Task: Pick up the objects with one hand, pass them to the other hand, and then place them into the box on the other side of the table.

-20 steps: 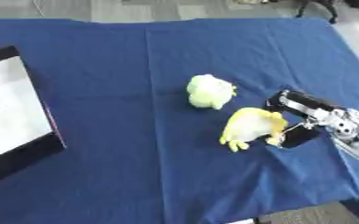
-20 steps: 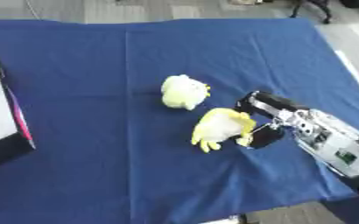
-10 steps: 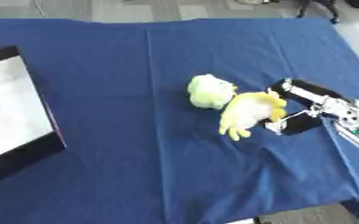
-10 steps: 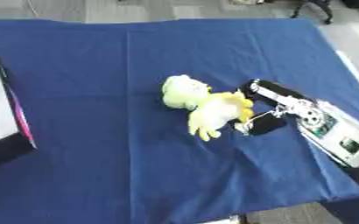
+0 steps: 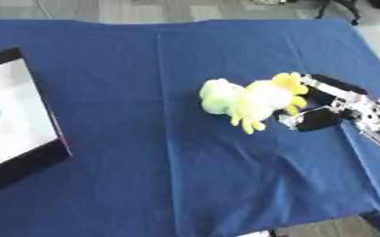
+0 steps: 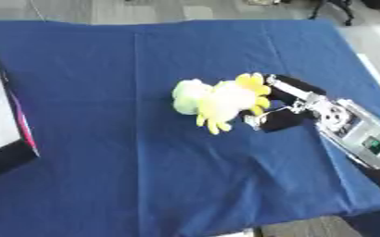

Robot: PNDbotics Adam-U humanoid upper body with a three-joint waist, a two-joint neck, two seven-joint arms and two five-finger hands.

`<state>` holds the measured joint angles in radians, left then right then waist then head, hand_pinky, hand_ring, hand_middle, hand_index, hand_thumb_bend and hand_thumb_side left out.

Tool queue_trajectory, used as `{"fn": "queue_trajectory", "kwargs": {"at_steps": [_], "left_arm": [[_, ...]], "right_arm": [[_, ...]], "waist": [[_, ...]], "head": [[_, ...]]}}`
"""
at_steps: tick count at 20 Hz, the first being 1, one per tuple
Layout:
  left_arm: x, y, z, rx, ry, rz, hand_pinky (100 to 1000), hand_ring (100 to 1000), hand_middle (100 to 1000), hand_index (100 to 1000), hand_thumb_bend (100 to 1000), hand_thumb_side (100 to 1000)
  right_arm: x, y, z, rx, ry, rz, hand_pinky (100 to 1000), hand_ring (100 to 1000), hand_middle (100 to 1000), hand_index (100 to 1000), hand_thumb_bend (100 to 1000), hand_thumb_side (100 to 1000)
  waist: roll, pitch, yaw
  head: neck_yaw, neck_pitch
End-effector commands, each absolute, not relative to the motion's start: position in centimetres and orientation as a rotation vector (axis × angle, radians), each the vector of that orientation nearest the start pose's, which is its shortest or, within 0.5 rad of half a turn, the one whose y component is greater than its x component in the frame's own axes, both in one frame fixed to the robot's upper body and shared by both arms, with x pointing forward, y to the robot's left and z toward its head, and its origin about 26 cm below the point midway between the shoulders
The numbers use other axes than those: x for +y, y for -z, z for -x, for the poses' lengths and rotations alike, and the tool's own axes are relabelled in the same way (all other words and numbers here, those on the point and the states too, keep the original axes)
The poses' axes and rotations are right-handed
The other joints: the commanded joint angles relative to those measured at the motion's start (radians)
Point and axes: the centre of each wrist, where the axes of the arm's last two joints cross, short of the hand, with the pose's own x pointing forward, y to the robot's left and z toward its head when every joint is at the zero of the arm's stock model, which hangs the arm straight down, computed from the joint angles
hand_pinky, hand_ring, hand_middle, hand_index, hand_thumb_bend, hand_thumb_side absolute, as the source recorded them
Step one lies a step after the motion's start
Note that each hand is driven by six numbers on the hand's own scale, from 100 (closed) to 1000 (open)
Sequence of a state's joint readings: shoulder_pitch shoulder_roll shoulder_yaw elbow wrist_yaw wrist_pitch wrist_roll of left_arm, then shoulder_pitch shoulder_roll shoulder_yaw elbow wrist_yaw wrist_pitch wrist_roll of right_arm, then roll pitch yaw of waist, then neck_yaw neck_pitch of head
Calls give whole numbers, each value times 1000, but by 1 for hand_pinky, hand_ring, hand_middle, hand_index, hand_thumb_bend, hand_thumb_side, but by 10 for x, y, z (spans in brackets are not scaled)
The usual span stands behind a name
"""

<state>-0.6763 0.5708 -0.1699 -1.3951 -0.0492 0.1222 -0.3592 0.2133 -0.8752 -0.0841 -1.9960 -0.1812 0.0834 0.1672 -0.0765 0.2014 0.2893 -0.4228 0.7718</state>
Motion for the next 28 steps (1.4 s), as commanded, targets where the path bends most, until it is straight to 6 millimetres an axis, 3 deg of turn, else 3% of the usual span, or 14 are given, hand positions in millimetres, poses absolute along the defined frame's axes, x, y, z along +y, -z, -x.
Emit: {"fn": "queue_trajectory", "kwargs": {"at_steps": [1,7,13,17,27,28], "left_arm": [[297,-220,-409,-1727,939,-260,1000,820,691,666,100,559],[294,-234,-407,-1806,906,-246,1000,820,696,675,100,525],[292,-249,-405,-1877,853,-220,1000,818,693,670,100,519],[287,-271,-402,-1961,827,-200,1000,816,694,670,100,502],[242,-321,-389,-2148,975,-83,1000,820,700,677,100,487],[236,-326,-388,-2164,996,-68,1000,821,702,680,100,435]], "right_arm": [[-387,-167,-233,-1612,-697,275,639,545,460,566,100,100],[-375,-181,-247,-1719,-586,157,632,534,464,571,100,100],[-359,-189,-258,-1794,-595,195,628,528,464,572,100,100],[-346,-193,-265,-1853,-583,239,625,523,467,574,100,100],[-322,-195,-275,-1945,-563,299,626,524,469,576,100,100],[-320,-195,-276,-1947,-563,300,626,524,470,577,100,100]], "waist": [[20,-15,2],[31,-16,11],[38,-20,23],[44,-21,35],[52,-25,65],[54,-24,68]], "head": [[4,-2],[4,-2],[2,-2],[-4,-2],[-22,-2],[-24,-2]]}}
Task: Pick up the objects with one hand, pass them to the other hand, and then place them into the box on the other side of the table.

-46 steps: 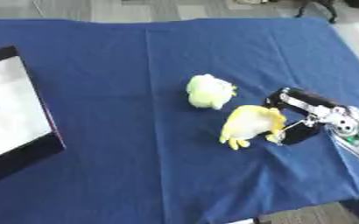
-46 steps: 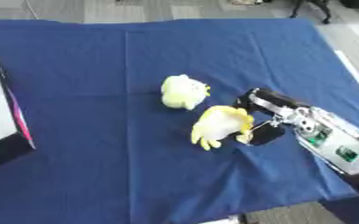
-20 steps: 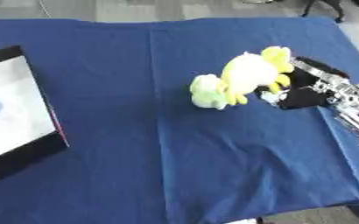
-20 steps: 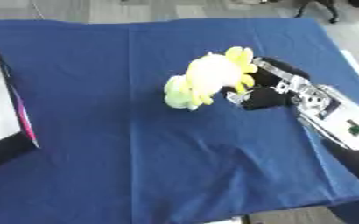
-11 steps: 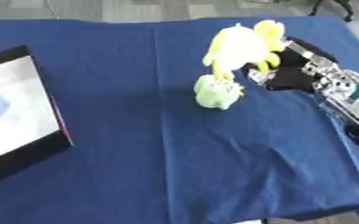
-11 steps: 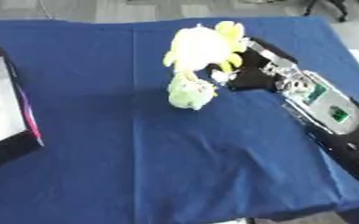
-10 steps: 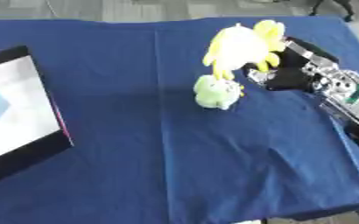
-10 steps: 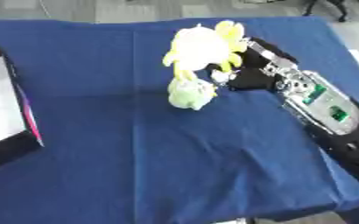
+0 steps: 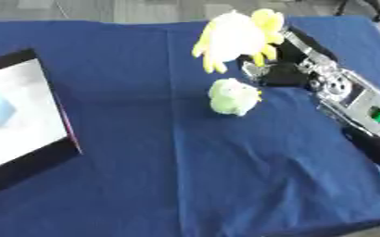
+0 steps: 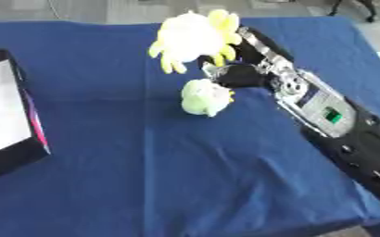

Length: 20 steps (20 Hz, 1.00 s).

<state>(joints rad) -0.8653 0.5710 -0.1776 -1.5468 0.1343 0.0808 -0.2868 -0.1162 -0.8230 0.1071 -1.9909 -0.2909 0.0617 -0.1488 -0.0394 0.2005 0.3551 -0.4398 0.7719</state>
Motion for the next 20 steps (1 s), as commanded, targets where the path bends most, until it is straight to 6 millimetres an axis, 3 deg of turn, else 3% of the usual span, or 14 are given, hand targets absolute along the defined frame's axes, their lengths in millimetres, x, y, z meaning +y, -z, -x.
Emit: {"fn": "queue_trajectory", "kwargs": {"at_steps": [1,10,20], "left_arm": [[229,-330,-386,-2179,1023,-51,1000,821,703,682,100,478],[171,-346,-373,-2170,1352,13,1000,829,746,753,100,405],[112,-339,-364,-1951,1723,-27,1000,858,818,821,100,489]], "right_arm": [[-318,-196,-277,-1951,-562,300,627,524,470,577,100,100],[-306,-198,-280,-1989,-610,321,638,530,472,578,100,100],[-294,-194,-282,-1989,-682,328,638,529,471,576,100,100]], "waist": [[18,-23,6],[29,-18,26],[38,-16,35]], "head": [[-9,-2],[-28,-2],[-33,-2]]}}
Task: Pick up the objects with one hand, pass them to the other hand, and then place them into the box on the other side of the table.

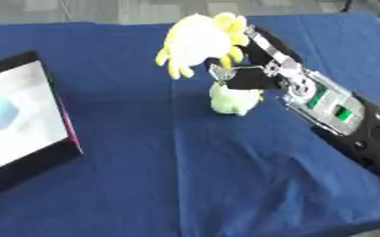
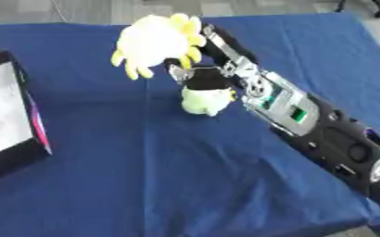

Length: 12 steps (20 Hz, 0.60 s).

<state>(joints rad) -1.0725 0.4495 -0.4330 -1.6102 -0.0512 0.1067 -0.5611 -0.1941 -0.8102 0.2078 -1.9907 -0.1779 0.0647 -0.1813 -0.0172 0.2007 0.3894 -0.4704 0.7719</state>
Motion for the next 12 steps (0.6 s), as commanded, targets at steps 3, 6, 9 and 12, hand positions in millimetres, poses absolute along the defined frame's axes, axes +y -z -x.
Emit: {"fn": "queue_trajectory", "kwargs": {"at_steps": [3,6,9,12], "left_arm": [[96,-332,-364,-1863,1800,-27,1000,857,816,840,100,542],[84,-328,-362,-1816,1843,-31,1000,854,809,847,100,563],[71,-323,-359,-1792,1878,-27,1000,860,815,847,100,586],[61,-319,-356,-1782,1911,-22,1000,856,822,849,100,593]], "right_arm": [[-292,-193,-282,-1979,-700,328,637,527,470,576,100,100],[-289,-192,-283,-1972,-707,327,637,527,470,575,100,100],[-287,-193,-283,-1972,-714,323,637,527,470,575,100,100],[-285,-193,-284,-1984,-720,322,637,527,469,574,100,100]], "waist": [[17,-16,1],[19,-15,3],[20,-13,6],[20,-12,7]], "head": [[0,-2],[2,-2],[4,-2],[4,-2]]}}
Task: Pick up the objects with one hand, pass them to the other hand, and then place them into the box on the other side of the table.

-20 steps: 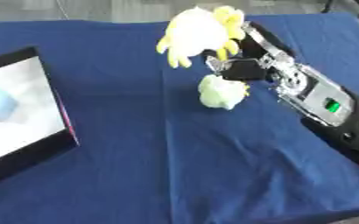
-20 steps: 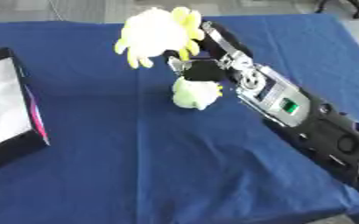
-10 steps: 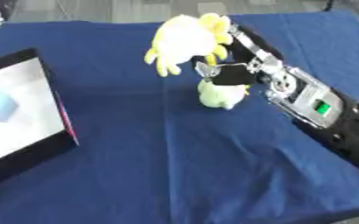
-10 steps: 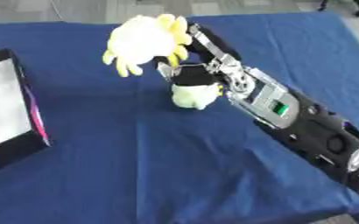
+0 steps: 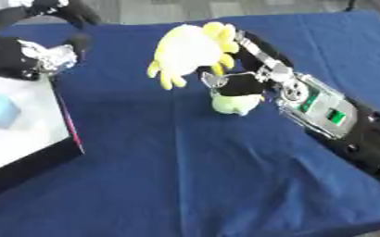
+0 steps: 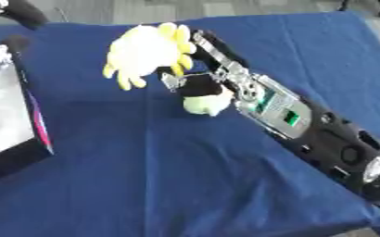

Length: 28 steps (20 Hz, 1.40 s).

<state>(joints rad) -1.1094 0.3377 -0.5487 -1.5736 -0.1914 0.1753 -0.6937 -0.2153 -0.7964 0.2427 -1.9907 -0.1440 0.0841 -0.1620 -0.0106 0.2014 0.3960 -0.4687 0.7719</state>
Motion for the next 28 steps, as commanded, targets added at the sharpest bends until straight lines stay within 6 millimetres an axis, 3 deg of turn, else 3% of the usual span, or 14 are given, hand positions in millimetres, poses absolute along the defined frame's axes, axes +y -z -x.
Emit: {"fn": "queue_trajectory", "kwargs": {"at_steps": [1,6,11,13,14,16,17,24,28], "left_arm": [[58,-317,-354,-1780,1921,-20,1000,855,823,849,100,593],[48,-311,-351,-1779,1953,-24,1000,874,827,858,100,682],[44,-311,-345,-1839,1942,-73,1000,882,811,864,100,597],[45,-308,-345,-1858,1910,-90,1000,897,819,871,100,517],[45,-307,-345,-1864,1892,-93,1000,901,820,871,100,370],[45,-304,-346,-1855,1862,-86,1000,901,819,870,100,191],[45,-303,-346,-1844,1852,-76,1000,901,819,873,100,152],[44,-300,-343,-1765,1827,2,1000,902,818,882,100,176],[42,-297,-343,-1728,1808,37,1000,901,816,884,100,282]], "right_arm": [[-285,-192,-284,-1986,-722,322,637,527,469,574,100,100],[-282,-191,-284,-1986,-730,330,638,527,469,574,100,100],[-280,-189,-284,-1975,-739,334,638,526,469,573,100,100],[-280,-188,-284,-1972,-740,339,638,526,469,573,100,100],[-279,-188,-284,-1971,-740,341,638,526,468,573,100,100],[-279,-188,-284,-1972,-741,345,638,526,468,572,100,100],[-279,-187,-284,-1973,-741,348,638,526,468,572,100,100],[-276,-186,-284,-2001,-740,384,640,527,466,569,100,100],[-274,-186,-284,-2024,-729,411,642,528,466,568,100,100]], "waist": [[14,-13,1],[12,-9,3],[11,-5,5],[10,-4,7],[10,-3,8],[9,-2,9],[9,-2,10],[5,4,13],[4,6,13]], "head": [[2,-2],[7,-2],[13,-2],[13,-2],[13,-2],[13,-2],[13,-2],[15,-2],[14,-2]]}}
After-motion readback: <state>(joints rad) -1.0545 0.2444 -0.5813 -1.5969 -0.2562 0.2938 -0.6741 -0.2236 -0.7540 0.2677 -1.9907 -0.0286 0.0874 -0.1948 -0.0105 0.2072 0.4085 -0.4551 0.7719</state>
